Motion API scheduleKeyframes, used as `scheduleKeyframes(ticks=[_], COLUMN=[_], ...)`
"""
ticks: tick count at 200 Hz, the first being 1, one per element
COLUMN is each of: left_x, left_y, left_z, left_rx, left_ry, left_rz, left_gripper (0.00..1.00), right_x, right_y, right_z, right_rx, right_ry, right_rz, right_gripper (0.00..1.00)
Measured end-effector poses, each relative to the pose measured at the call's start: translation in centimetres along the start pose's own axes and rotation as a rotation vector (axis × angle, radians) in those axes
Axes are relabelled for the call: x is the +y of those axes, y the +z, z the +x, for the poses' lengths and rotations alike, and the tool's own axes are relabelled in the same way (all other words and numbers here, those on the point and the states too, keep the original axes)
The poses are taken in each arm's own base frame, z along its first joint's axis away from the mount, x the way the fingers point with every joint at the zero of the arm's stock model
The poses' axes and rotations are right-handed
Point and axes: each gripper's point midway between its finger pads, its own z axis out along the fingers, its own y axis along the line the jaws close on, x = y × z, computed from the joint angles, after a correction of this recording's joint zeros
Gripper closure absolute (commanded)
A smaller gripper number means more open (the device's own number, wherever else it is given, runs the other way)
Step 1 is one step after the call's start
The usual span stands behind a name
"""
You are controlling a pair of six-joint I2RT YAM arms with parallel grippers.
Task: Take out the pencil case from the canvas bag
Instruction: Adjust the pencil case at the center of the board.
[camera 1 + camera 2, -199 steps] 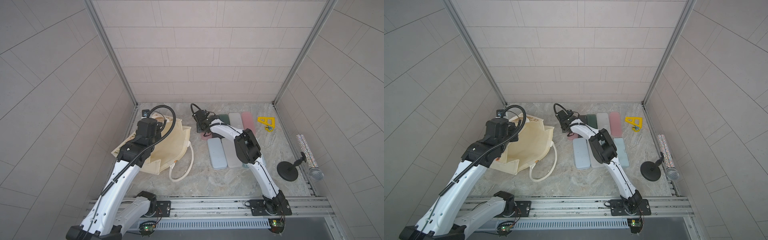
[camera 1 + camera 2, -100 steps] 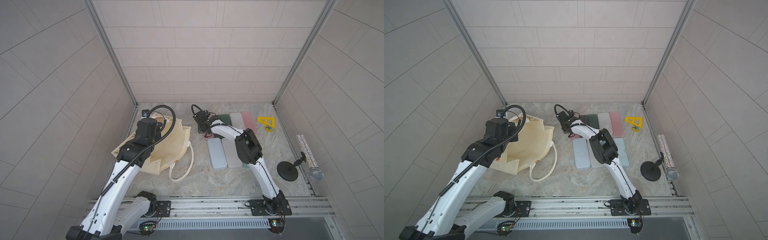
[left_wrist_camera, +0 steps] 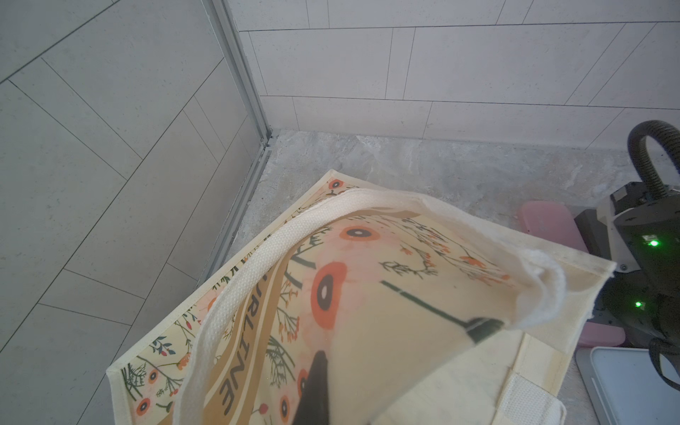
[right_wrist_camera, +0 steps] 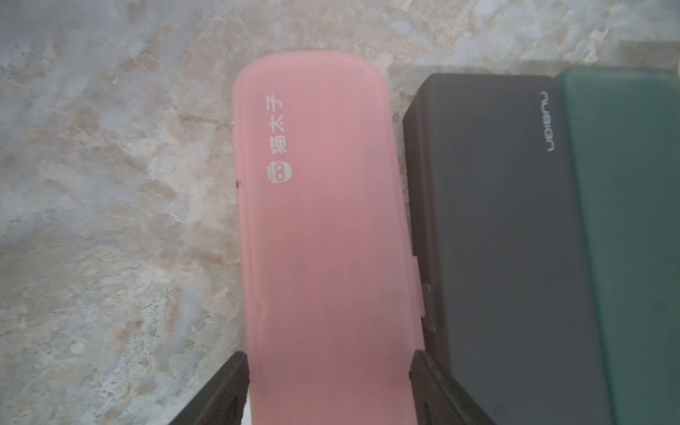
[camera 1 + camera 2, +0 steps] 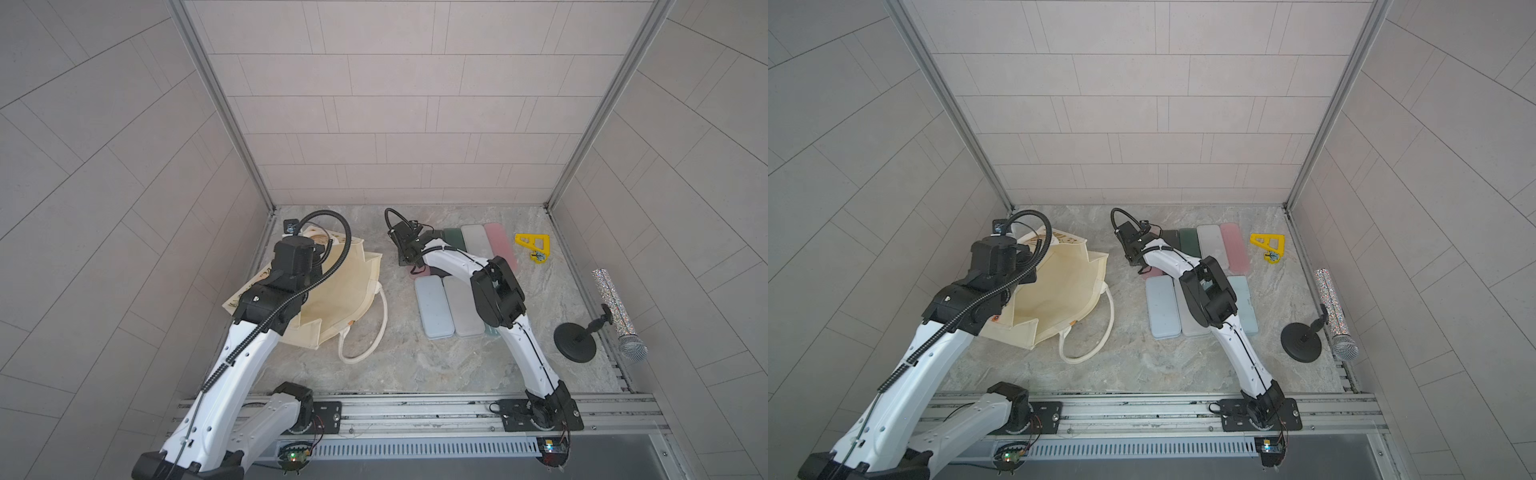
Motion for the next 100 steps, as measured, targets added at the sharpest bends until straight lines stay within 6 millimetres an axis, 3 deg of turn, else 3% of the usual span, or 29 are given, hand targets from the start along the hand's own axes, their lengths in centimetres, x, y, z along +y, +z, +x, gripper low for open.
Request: scheduleKeyframes(ticks=[100], left_x=[0.0], left_y=[0.0], left_z=[0.0], left_rx=[0.001], left_ry=[-0.001], left_rz=[0.002], left_gripper=[1.0], right_x=[-1.6], right_y=[0.4], right_z=[-0.2], right_rx=[0.009], right_ry=[0.015], right_rz=[0.023], right_gripper=[0.28])
